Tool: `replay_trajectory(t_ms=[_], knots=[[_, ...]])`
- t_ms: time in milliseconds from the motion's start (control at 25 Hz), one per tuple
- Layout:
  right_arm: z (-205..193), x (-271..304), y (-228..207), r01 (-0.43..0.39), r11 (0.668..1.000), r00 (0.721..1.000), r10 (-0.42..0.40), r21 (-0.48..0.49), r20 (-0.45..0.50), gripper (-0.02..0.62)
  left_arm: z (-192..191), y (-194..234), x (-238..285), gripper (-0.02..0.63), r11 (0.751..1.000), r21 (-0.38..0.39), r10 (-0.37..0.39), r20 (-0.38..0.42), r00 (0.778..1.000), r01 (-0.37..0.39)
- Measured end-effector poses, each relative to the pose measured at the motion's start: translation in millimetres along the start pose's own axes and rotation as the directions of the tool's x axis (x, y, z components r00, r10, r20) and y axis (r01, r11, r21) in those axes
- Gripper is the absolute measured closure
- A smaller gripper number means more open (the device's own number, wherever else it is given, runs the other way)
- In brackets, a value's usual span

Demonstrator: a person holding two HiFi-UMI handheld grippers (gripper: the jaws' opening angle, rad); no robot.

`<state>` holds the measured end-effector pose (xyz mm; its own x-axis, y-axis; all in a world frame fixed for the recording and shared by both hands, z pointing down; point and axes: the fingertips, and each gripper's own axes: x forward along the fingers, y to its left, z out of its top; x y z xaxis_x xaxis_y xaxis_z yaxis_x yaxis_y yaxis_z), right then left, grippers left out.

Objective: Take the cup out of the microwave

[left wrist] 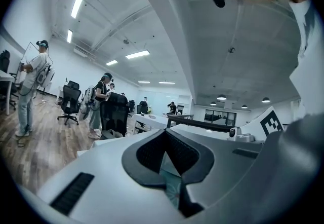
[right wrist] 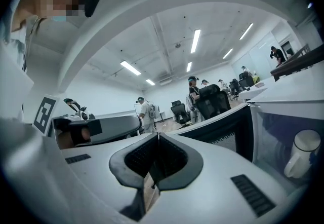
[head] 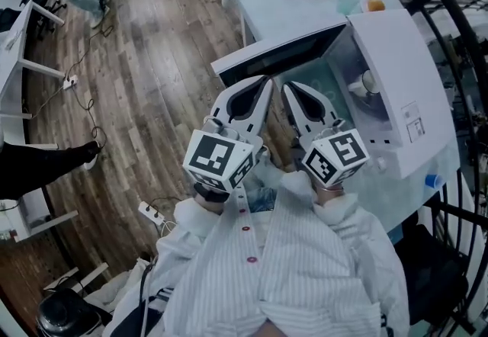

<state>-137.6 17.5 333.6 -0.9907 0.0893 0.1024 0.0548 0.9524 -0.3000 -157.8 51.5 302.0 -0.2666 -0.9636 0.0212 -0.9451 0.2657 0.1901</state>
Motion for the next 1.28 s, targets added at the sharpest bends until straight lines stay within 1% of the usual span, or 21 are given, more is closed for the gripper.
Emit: replay_trajectory(t_ms=[200,360,520,600,760,960,1040,1160,1280], knots=[[9.9,-4.3,-23.8,0.064,0.998,0.998,-0.064,0.010,0.027,0.560,2.1,-8.6,30.3,0.597,0.997,0.008,-0.081,-0.013,0.997,0.081],[18.1,-17.1,-37.4,0.131,0.991,0.990,-0.132,0.017,0.055,0.560,2.3,-23.4,48.1,0.597,0.988,0.006,-0.154,-0.023,0.988,0.154],[21.1,-30.5,-50.5,0.209,0.977,0.975,-0.211,0.034,0.075,0.560,1.7,-38.9,64.9,0.597,0.971,-0.001,-0.240,-0.033,0.970,0.240],[24.5,-38.5,-57.6,0.262,0.964,0.960,-0.264,0.039,0.091,0.560,1.8,-46.8,73.9,0.597,0.956,-0.004,-0.294,-0.040,0.955,0.294],[31.4,-57.7,-70.4,0.387,0.920,0.911,-0.392,0.064,0.130,0.560,-1.4,-65.9,88.3,0.597,0.908,-0.013,-0.419,-0.068,0.906,0.419],[34.1,-78.5,-81.5,0.503,0.858,0.843,-0.513,0.101,0.161,0.560,-5.3,-85.5,99.2,0.597,0.843,-0.029,-0.537,-0.093,0.839,0.537],[32.8,-89.8,-87.3,0.549,0.827,0.809,-0.562,0.121,0.171,0.560,-10.3,-94.7,103.5,0.597,0.814,-0.038,-0.580,-0.108,0.807,0.580],[30.1,-108.1,-94.4,0.614,0.776,0.754,-0.631,0.146,0.182,0.560,-19.1,-110.1,108.6,0.597,0.764,-0.050,-0.643,-0.133,0.754,0.643],[28.0,-124.6,-101.0,0.660,0.732,0.707,-0.681,0.167,0.190,0.560,-26.5,-124.5,113.9,0.597,0.724,-0.056,-0.686,-0.154,0.711,0.687]])
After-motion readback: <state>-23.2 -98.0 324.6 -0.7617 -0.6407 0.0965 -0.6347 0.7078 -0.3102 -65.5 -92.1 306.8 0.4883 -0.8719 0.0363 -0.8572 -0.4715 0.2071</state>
